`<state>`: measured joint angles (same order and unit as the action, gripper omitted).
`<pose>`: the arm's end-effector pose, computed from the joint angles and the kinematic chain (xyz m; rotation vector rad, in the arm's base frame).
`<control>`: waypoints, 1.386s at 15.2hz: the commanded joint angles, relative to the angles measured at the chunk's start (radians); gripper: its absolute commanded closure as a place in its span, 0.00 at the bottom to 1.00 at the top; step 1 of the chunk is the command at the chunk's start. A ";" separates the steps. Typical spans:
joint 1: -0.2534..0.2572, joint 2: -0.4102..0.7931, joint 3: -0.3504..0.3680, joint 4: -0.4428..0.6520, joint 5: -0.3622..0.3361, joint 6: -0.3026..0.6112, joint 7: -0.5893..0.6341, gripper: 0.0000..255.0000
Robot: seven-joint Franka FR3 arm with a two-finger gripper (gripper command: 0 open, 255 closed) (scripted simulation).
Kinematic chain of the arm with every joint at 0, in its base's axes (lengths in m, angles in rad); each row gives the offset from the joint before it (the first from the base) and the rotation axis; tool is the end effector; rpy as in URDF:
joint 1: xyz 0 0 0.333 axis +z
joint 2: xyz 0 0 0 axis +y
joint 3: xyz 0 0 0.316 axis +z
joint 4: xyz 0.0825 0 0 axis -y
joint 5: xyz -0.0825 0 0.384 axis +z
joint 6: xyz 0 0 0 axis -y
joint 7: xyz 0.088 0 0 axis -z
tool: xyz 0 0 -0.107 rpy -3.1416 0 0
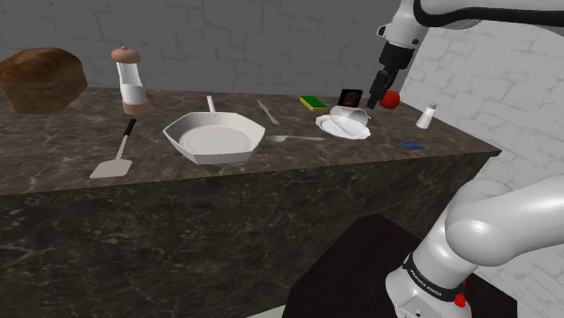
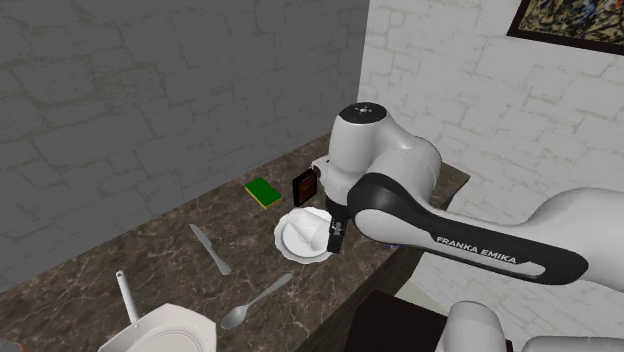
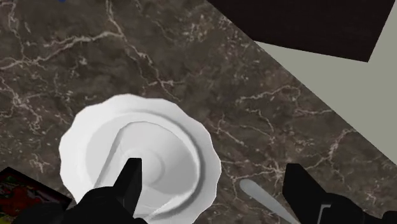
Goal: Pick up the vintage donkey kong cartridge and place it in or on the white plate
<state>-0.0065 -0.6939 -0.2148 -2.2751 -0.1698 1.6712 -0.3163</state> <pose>0.3322 -0.1123 0.6012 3.0803 0.2293 0.1059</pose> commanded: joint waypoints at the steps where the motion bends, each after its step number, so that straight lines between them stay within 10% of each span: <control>1: 0.005 0.050 -0.054 0.048 -0.016 0.003 -0.087 0.00; 11: 0.059 0.383 -0.317 0.354 0.018 0.021 -0.524 0.00; 17: 0.055 0.681 -0.462 0.628 0.175 -0.016 -0.828 0.00; 21: -0.036 0.924 -0.501 0.874 0.332 -0.094 -1.027 0.00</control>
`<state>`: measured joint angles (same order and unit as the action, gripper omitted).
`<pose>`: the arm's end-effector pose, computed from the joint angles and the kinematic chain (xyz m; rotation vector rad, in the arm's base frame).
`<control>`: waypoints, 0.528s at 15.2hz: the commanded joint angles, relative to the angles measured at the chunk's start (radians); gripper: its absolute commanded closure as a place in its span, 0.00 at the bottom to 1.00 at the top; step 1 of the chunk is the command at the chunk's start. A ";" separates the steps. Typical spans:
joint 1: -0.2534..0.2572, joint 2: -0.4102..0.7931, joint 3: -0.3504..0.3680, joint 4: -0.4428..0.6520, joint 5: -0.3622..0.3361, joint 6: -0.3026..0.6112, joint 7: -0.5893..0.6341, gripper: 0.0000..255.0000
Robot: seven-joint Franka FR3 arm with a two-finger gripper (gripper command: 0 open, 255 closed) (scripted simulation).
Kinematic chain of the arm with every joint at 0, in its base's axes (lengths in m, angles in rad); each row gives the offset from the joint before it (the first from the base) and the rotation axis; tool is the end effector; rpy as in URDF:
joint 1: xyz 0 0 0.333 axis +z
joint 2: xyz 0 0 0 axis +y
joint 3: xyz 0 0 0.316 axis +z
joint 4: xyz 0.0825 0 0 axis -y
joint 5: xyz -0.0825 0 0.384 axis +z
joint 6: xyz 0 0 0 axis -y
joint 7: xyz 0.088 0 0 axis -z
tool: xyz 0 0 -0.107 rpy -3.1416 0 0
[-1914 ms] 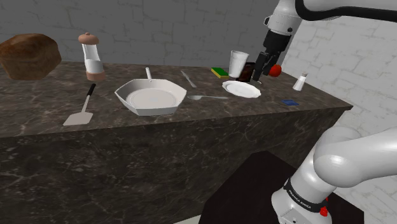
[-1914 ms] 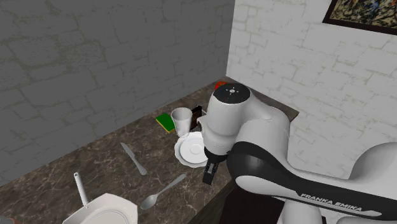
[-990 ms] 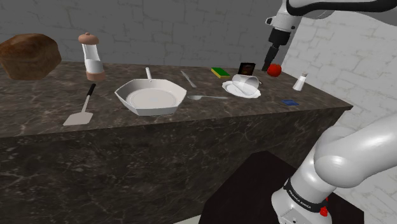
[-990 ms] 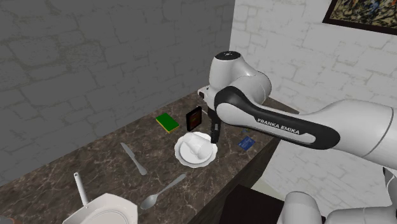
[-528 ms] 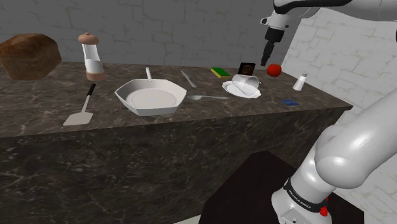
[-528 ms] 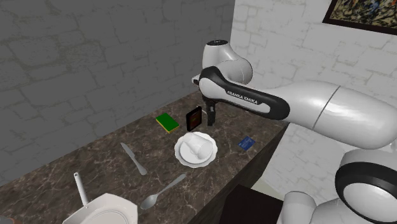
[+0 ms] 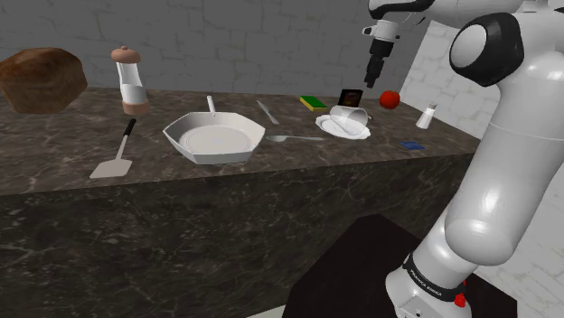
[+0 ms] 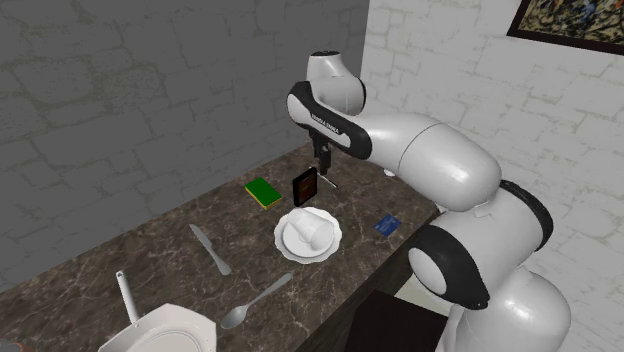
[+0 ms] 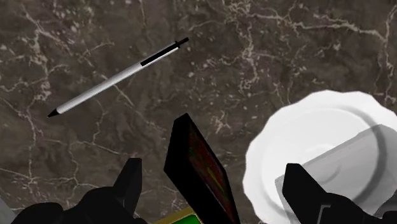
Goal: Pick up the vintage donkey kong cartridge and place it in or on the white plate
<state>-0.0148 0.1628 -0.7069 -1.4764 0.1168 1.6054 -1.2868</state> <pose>0.4763 -0.3603 0.5987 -3.0138 -0.8800 -0.0191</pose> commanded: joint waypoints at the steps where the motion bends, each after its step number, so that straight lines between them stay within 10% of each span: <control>1: -0.057 0.116 -0.006 0.132 0.075 -0.049 -0.089 0.00; 8: -0.037 0.090 0.003 0.005 0.057 0.057 -0.083 0.00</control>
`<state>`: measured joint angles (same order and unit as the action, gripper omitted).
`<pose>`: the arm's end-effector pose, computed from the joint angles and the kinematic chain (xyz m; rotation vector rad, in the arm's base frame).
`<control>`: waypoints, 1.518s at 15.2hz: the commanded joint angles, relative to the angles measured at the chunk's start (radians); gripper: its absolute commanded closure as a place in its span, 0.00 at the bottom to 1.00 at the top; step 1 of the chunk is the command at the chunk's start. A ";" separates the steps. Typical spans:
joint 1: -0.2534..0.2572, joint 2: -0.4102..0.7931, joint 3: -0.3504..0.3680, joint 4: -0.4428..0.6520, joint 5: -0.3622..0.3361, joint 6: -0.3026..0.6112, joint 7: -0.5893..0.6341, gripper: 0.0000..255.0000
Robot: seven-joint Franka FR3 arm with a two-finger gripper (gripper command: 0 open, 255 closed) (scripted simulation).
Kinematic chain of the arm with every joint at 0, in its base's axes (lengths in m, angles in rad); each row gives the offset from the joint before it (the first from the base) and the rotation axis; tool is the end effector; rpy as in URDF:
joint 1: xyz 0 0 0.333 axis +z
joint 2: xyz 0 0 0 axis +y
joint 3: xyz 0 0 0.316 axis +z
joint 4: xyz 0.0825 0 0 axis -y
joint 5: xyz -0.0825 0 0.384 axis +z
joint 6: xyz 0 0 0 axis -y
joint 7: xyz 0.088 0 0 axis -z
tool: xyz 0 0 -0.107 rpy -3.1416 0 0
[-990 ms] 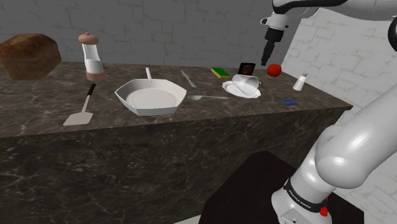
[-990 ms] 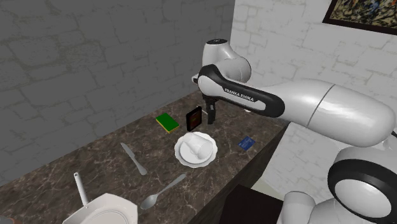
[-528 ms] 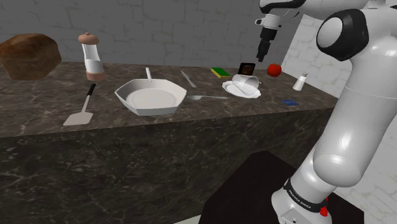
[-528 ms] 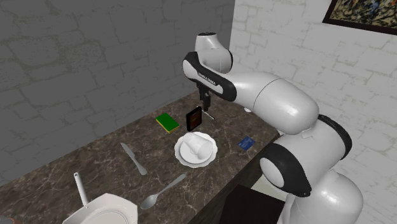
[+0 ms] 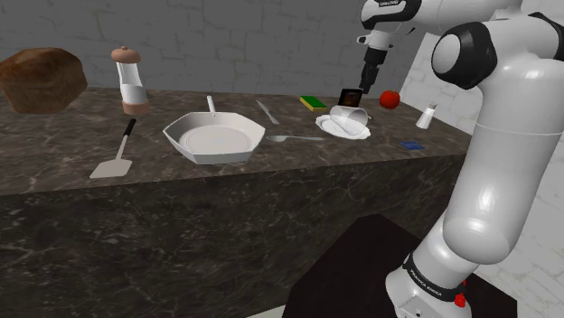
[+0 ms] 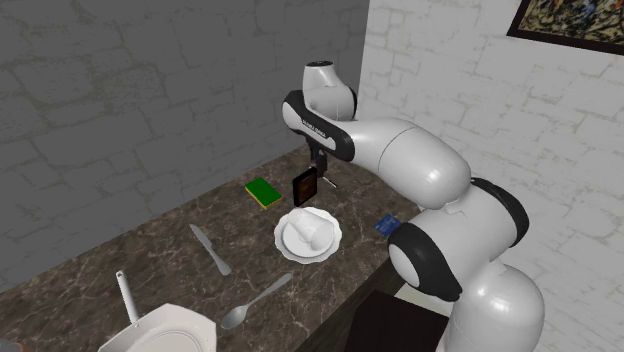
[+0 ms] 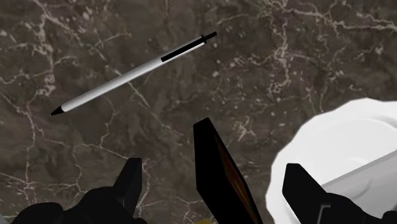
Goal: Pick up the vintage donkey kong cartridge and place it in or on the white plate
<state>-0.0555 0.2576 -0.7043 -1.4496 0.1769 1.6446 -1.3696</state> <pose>0.4952 -0.3776 0.5674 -2.9886 -0.9455 -0.0130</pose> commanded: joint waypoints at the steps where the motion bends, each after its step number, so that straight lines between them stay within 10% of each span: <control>1: 0.005 -0.006 0.000 -0.031 -0.004 0.026 0.000 0.00; 8: 0.005 -0.006 0.000 -0.031 -0.004 0.026 0.000 0.00; 9: 0.005 -0.006 0.000 -0.031 -0.004 0.026 0.000 1.00; 23: -0.010 0.009 -0.002 0.056 0.006 -0.048 -0.002 1.00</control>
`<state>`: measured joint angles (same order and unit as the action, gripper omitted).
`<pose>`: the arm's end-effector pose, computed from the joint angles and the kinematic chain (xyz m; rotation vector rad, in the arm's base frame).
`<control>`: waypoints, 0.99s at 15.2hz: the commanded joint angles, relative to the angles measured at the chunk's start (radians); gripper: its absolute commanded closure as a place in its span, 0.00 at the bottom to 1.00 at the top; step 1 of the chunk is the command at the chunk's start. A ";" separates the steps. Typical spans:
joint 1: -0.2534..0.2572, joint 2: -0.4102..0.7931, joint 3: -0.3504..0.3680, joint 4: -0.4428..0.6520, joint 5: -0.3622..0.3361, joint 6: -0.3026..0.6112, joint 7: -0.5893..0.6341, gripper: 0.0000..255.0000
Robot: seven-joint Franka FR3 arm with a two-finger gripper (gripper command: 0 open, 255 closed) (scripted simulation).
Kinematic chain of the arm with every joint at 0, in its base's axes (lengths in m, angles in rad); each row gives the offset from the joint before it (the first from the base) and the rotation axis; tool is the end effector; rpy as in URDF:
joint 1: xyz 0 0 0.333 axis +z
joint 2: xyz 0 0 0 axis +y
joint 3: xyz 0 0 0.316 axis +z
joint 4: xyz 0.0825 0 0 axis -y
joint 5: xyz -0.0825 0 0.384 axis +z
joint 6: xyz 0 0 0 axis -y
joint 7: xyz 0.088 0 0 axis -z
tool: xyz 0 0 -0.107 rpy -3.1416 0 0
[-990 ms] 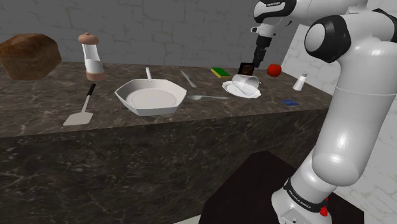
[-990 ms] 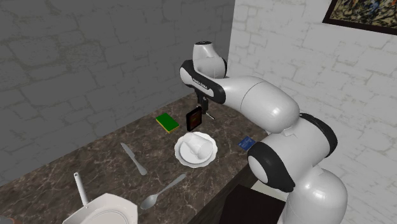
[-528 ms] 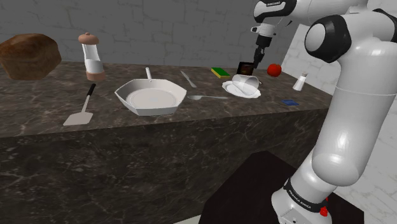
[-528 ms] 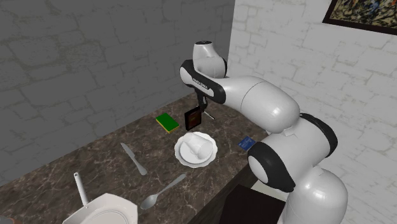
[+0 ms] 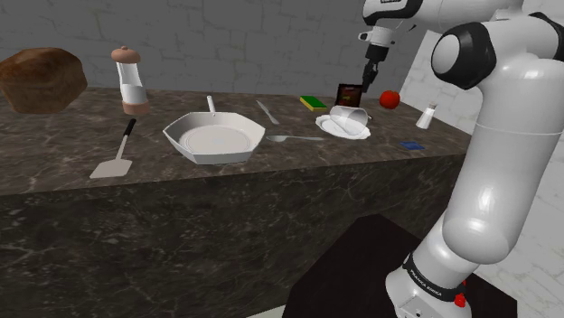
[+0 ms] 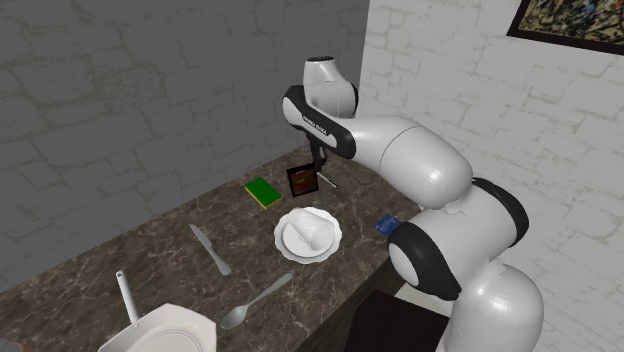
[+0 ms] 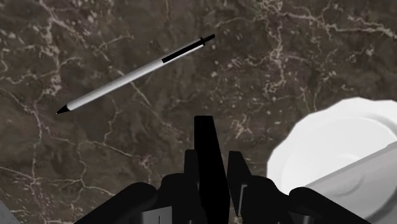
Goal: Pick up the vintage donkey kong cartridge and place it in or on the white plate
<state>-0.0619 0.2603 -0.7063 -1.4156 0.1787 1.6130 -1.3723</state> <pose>0.4933 -0.3782 0.5794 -2.9886 -0.9459 -0.0132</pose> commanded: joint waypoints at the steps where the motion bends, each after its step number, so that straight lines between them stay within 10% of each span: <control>1: -0.007 0.010 0.000 0.040 0.006 -0.032 0.000 1.00; 12: -0.071 0.081 -0.001 0.278 0.055 -0.209 -0.012 1.00; 15: 0.038 -0.064 -0.002 0.131 -0.040 -0.179 0.056 1.00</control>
<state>-0.0550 0.2371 -0.7088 -1.2460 0.1667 1.4266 -1.3395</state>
